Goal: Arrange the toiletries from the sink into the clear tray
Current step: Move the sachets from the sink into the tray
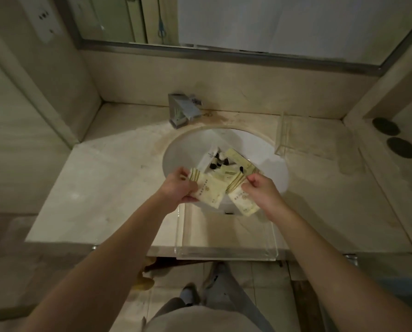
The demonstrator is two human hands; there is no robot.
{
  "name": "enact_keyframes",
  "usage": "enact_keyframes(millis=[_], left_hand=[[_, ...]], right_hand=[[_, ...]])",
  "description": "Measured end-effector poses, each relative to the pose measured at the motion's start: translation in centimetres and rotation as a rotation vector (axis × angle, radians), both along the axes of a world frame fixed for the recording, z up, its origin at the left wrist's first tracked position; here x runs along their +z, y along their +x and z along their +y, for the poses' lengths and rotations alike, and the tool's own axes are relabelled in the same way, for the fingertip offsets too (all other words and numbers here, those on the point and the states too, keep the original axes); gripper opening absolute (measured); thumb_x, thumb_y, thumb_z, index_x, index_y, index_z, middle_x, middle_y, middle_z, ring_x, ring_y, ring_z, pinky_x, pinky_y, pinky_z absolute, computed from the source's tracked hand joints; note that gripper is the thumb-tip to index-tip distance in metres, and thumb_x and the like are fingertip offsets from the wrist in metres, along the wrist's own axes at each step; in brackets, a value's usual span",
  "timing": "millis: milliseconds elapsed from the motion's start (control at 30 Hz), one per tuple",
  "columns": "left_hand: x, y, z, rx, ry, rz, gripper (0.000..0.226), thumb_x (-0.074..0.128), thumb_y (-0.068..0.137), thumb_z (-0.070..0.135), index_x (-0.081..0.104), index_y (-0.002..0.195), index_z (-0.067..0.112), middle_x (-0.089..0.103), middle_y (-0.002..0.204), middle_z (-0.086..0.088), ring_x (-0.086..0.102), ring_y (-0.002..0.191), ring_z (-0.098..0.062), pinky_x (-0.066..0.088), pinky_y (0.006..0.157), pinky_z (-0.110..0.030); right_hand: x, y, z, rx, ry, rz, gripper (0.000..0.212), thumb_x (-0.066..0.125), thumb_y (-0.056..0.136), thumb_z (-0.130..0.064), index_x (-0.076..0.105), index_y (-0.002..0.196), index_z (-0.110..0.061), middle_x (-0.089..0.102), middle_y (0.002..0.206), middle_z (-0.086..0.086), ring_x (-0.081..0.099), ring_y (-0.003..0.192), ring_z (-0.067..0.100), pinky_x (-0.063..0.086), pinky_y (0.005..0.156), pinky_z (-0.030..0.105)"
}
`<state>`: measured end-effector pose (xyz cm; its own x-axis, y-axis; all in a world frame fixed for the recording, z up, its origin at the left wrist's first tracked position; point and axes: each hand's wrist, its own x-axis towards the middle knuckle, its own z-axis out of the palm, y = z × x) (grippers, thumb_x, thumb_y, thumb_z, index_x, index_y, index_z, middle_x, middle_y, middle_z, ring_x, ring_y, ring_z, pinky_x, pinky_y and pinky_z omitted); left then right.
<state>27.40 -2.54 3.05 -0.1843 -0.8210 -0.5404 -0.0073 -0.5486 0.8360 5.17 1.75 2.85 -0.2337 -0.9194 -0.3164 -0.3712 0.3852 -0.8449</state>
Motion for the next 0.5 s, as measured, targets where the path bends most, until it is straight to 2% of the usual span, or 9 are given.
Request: enact_keyframes(millis=[67,167,267,333,400,500], left_hand=[[-0.4,0.8,1.0,-0.11,-0.007,-0.038,0.043,0.055,0.079,-0.015,0.053,0.111,0.014,0.049,0.115,-0.019,0.061,0.101,-0.038,0.06,0.069,-0.049],[-0.9,1.2,2.4,-0.235,0.022,-0.169,0.051,0.05,0.083,-0.012,0.05,0.127,0.014,0.049,0.122,-0.016,0.061,0.102,-0.034,0.061,0.068,-0.044],[-1.0,0.6,3.7,-0.326,-0.015,-0.331,0.03,0.048,0.088,-0.003,0.052,0.114,0.012,0.052,0.113,-0.012,0.059,0.095,-0.029,0.061,0.066,-0.035],[-1.4,0.4,4.2,-0.494,-0.134,-0.553,0.023,0.05,0.086,0.005,0.054,0.106,0.016,0.052,0.106,-0.007,0.054,0.093,-0.025,0.052,0.069,-0.031],[-1.8,0.4,4.5,-0.656,-0.227,-0.743,0.023,0.057,0.082,0.01,0.054,0.104,0.018,0.054,0.097,-0.005,0.053,0.086,-0.022,0.044,0.067,-0.028],[-1.9,0.1,5.0,-0.811,-0.299,-0.838,0.037,0.061,0.079,0.009,0.054,0.113,0.021,0.053,0.088,0.0,0.051,0.079,-0.019,0.041,0.057,-0.022]], right_hand=[[-0.3,-0.2,0.7,0.098,0.03,0.085,0.005,0.058,0.089,-0.013,0.062,0.086,-0.012,0.065,0.084,0.006,0.058,0.074,0.018,0.045,0.068,0.031],[-1.0,-0.3,1.6,0.216,0.092,0.202,0.01,0.056,0.091,-0.014,0.062,0.087,-0.009,0.067,0.088,0.013,0.058,0.073,0.022,0.043,0.063,0.03],[-1.5,-0.3,2.5,0.331,0.144,0.287,0.015,0.054,0.094,-0.014,0.062,0.081,-0.018,0.069,0.097,0.01,0.063,0.081,0.023,0.048,0.068,0.031],[-1.8,-0.3,2.9,0.411,0.193,0.34,0.016,0.052,0.094,-0.014,0.06,0.082,-0.022,0.065,0.101,0.003,0.064,0.089,0.022,0.05,0.074,0.033],[-2.2,-0.4,3.2,0.486,0.259,0.387,0.016,0.049,0.094,-0.013,0.062,0.091,-0.021,0.061,0.098,-0.002,0.062,0.092,0.021,0.049,0.077,0.031],[-2.6,-0.5,3.8,0.57,0.325,0.453,0.016,0.048,0.094,-0.011,0.062,0.088,-0.017,0.058,0.09,-0.004,0.06,0.086,0.019,0.049,0.077,0.033]])
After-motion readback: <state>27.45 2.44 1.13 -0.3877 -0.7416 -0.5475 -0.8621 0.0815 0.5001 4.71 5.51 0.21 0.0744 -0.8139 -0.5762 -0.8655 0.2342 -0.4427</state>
